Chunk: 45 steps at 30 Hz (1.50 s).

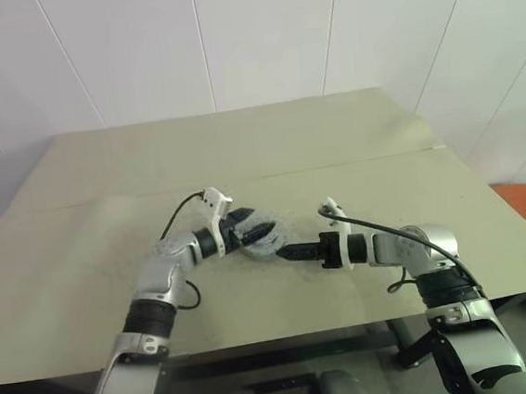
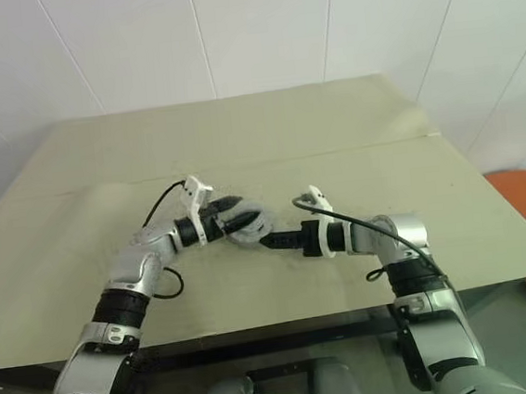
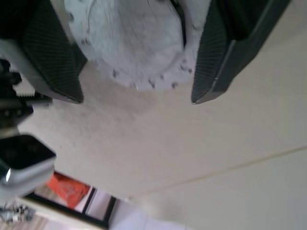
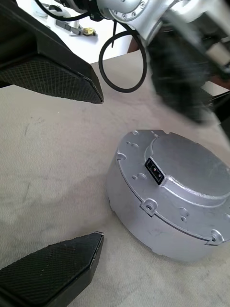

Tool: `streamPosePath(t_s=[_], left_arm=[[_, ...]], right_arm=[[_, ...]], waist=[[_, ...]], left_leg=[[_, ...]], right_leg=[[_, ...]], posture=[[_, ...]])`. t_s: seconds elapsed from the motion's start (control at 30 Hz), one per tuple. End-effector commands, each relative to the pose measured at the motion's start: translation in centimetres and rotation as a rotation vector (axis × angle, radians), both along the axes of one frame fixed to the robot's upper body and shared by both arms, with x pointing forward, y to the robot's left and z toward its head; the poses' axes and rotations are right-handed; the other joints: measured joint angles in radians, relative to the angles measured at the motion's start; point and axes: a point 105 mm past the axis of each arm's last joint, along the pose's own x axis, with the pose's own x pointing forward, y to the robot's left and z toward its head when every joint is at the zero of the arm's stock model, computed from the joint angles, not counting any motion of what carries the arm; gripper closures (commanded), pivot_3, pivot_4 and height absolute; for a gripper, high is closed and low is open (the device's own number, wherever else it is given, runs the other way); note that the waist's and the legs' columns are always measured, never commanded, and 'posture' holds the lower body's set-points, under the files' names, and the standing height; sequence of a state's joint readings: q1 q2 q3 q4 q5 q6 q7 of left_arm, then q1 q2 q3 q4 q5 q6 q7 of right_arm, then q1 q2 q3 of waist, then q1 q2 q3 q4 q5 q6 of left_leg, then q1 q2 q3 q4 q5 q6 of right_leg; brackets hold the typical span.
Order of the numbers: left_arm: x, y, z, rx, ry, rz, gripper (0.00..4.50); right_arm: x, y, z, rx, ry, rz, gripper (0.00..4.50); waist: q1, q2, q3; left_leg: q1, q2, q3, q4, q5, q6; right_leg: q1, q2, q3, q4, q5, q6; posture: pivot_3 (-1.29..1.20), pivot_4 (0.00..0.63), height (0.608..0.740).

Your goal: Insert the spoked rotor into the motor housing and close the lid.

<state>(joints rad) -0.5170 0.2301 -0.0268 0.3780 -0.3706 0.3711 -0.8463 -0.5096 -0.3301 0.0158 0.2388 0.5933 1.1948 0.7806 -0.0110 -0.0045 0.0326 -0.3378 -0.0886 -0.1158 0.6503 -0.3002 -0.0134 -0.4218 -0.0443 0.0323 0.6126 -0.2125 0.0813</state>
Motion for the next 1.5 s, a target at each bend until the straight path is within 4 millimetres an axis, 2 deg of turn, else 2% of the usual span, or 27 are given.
streamPosePath(t_s=[0.03,0.27,0.37,0.47,0.63,0.83,1.07,1.33,1.43,1.5], left_arm=[[0.6,0.4,1.7,-0.063,-0.026,0.021,1.91],[-0.1,0.3,-0.5,0.086,-0.017,-0.013,4.40],[-0.6,0.2,-2.1,0.206,-0.028,-0.048,4.45],[-0.7,0.1,-2.7,0.249,-0.050,-0.053,4.45],[-0.6,0.0,-2.8,0.256,-0.068,-0.052,4.45],[-0.6,0.0,-2.7,0.256,-0.083,-0.053,4.45],[-0.6,0.0,-2.4,0.250,-0.094,-0.055,4.45],[-0.4,0.3,-2.7,0.270,-0.104,-0.045,4.45],[-0.3,0.5,-2.7,0.276,-0.109,-0.037,4.50],[-0.2,0.6,-2.8,0.282,-0.110,-0.031,4.50]], right_arm=[[-1.0,0.5,-1.1,-0.015,0.055,0.027,0.00],[-1.1,0.5,-0.9,-0.009,0.057,0.027,0.00],[-1.0,0.6,-0.6,0.018,0.079,0.007,0.00],[-0.7,1.2,0.1,0.078,0.122,-0.036,0.00],[-0.5,2.3,0.6,0.109,0.195,-0.086,0.00],[0.5,2.7,0.4,0.072,0.247,-0.174,0.00],[2.7,2.9,0.8,0.060,0.266,-0.318,0.00],[3.7,4.3,3.4,0.210,0.323,-0.338,0.00],[3.7,4.1,3.5,0.256,0.347,-0.344,0.58],[3.5,3.9,3.5,0.263,0.351,-0.340,1.21]], waist=[[0.000,0.000,0.000],[0.000,0.000,0.000],[0.000,0.000,0.000],[0.001,0.000,0.000],[-0.001,0.001,-0.001],[-0.003,0.001,-0.001],[-0.009,0.001,-0.001],[-0.007,0.003,0.001],[-0.006,0.003,0.000],[-0.007,0.003,0.000]], left_leg=[[0.000,0.000,0.000,0.000,0.000,0.000],[0.000,0.000,0.000,0.000,0.000,0.000],[0.000,0.000,0.000,0.000,0.000,0.000],[0.000,0.000,0.000,0.000,0.000,0.000],[0.001,0.000,0.000,0.000,0.000,0.000],[0.001,0.000,0.000,0.000,0.000,0.000],[0.002,0.000,0.000,0.002,0.000,0.000],[0.002,0.001,0.000,0.002,0.001,0.000],[0.002,0.001,0.000,0.002,0.001,0.000],[0.000,0.001,0.000,0.002,0.001,0.000]], right_leg=[[0.000,0.000,0.000,0.000,0.000,0.000],[0.000,0.000,0.000,0.000,0.000,-0.001],[0.000,0.000,-0.001,0.000,0.001,-0.001],[0.000,0.000,-0.001,0.000,0.002,-0.003],[0.000,0.000,0.000,0.002,0.002,-0.003],[0.000,0.000,0.000,0.002,0.002,-0.003],[0.000,0.001,0.000,0.004,0.002,-0.003],[0.000,0.001,-0.001,0.007,0.003,-0.003],[-0.001,0.002,-0.001,0.006,0.004,-0.005],[-0.002,0.001,-0.001,0.005,0.004,-0.006]], posture=[[0.00,0.000,0.740],[0.00,0.000,0.740],[0.00,0.000,0.740],[0.00,0.000,0.740],[0.00,0.000,0.740],[0.00,0.000,0.740],[0.00,0.000,0.740],[0.00,0.000,0.740],[0.00,0.000,0.740],[0.00,0.000,0.740]])
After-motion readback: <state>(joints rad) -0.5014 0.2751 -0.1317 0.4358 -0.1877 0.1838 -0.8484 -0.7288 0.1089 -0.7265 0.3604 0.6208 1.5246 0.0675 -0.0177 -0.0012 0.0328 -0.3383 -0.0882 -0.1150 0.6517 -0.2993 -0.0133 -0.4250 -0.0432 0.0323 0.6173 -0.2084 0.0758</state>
